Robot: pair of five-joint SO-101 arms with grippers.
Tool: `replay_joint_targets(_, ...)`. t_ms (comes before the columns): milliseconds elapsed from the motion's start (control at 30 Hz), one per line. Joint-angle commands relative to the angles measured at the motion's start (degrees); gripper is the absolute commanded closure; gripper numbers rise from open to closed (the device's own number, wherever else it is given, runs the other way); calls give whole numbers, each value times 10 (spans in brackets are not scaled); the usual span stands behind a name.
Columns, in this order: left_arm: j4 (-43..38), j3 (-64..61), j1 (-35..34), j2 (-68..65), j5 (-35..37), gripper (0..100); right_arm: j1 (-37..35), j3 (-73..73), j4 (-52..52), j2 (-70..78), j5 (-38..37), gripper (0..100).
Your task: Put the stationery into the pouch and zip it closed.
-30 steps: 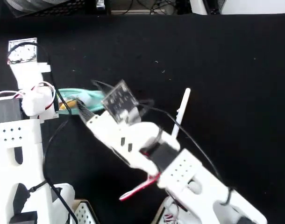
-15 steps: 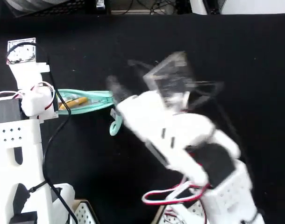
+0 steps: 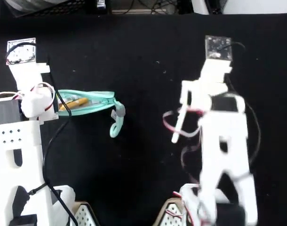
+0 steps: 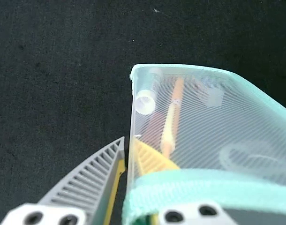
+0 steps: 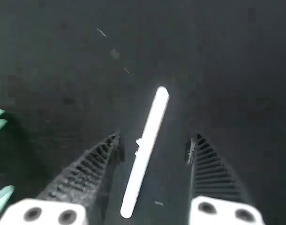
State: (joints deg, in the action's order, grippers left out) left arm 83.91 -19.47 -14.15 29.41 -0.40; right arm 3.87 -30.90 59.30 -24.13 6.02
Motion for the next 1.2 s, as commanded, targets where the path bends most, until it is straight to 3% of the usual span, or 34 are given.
replay_joint_targets(0,-3,-29,0,-11,3,970,14,87,0,150,19,773)
replay_joint_targets(267,-3,-29,0,-11,1,970,16,335,92,424,22,773)
replay_joint_targets(533,-3,-29,0,-11,1,970,13,524,162,598,19,776)
replay_joint_targets(733,-3,-30,0,-11,0,970,16,625,199,684,18,803)
replay_joint_targets(900,-3,-30,0,-11,0,970,12,687,248,721,18,990)
replay_joint_targets(1167,-3,-30,0,-11,0,970,-1,747,324,722,-29,986)
